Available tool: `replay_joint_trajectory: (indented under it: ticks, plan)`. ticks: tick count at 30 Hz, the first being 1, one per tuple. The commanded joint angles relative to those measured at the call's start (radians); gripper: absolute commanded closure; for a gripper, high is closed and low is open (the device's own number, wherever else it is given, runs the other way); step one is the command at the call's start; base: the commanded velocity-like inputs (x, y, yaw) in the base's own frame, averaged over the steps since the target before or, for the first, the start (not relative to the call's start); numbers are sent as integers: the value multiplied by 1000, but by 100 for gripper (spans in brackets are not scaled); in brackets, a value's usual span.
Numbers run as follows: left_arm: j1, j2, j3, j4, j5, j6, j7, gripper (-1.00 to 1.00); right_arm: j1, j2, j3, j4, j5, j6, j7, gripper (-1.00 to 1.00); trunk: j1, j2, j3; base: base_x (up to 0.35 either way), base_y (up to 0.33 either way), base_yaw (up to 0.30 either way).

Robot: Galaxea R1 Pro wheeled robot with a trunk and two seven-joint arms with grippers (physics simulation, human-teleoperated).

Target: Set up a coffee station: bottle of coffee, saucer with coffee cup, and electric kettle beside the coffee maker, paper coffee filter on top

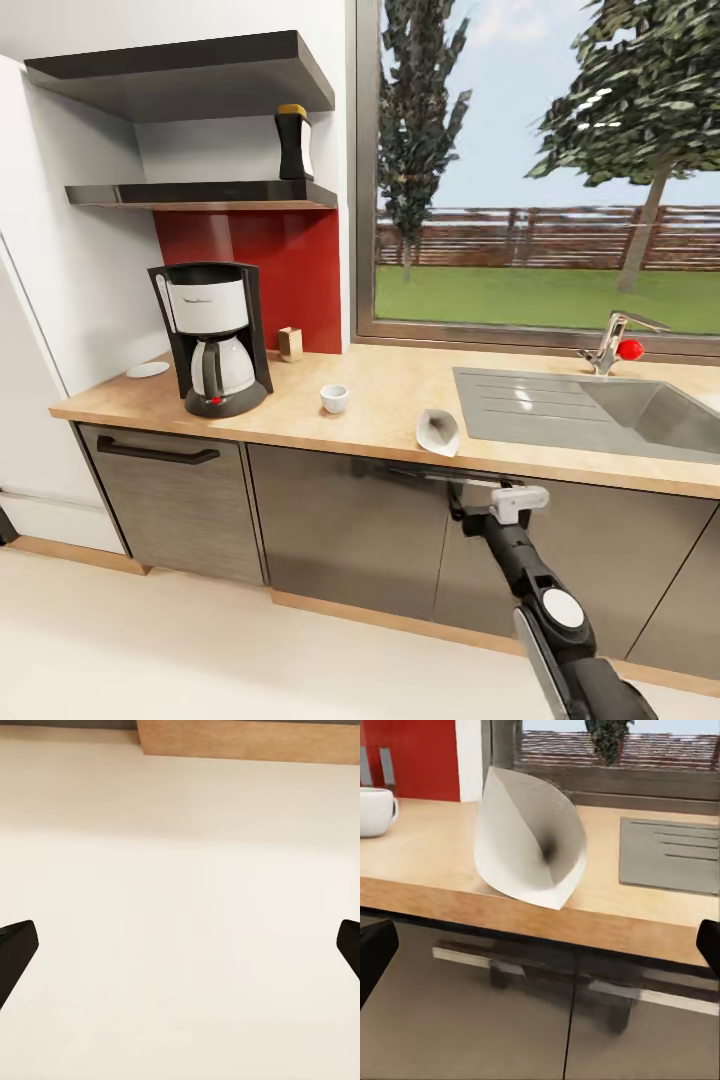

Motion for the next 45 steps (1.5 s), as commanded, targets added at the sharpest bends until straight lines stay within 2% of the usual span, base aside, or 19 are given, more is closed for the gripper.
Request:
replay_joint_trajectory:
  ticks: [1, 2, 6, 9, 13, 18, 30, 37, 45]
  plan:
    - [-1, 0, 0, 0, -7, -3, 0, -100, -26, -1, 1, -1, 0, 37, 0, -100, 0, -1, -1, 0, 0, 0]
    - [-1, 0, 0, 0, -7, -3, 0, -100, -38, -1, 1, -1, 0, 53, 0, -100, 0, -1, -1, 0, 0, 0]
    - [-1, 0, 0, 0, -7, -3, 0, -100, -151, 1, 1, 1, -1, 138, -1, -100, 0, -1, -1, 0, 0, 0]
    - [-1, 0, 0, 0, -7, -3, 0, -100, -236, 1, 1, 11, -1, 240, -1, -100, 0, -1, -1, 0, 0, 0]
    - [-1, -1, 0, 0, -9, -3, 0, -100, -297, 1, 1, 22, 2, 357, -2, -100, 0, -1, -1, 0, 0, 0]
    - [-1, -1, 0, -1, -11, -3, 0, -100, -336, 1, 0, 51, 2, 411, -38, -100, 0, -1, -1, 0, 0, 0]
    - [-1, -1, -2, 0, -13, -3, 0, -100, -353, -2, -4, 56, 1, 422, -50, -100, 0, -1, -1, 100, 0, 0]
    - [-1, -1, -3, 0, -13, -3, 0, -100, -353, -2, -44, 62, 3, 422, -51, -100, 0, -1, -1, 13, 0, 0]
    - [-1, -1, -3, 0, -12, -3, 0, -100, -353, -4, -47, 106, 3, 421, -49, -100, 0, -1, -1, 0, 0, 0]
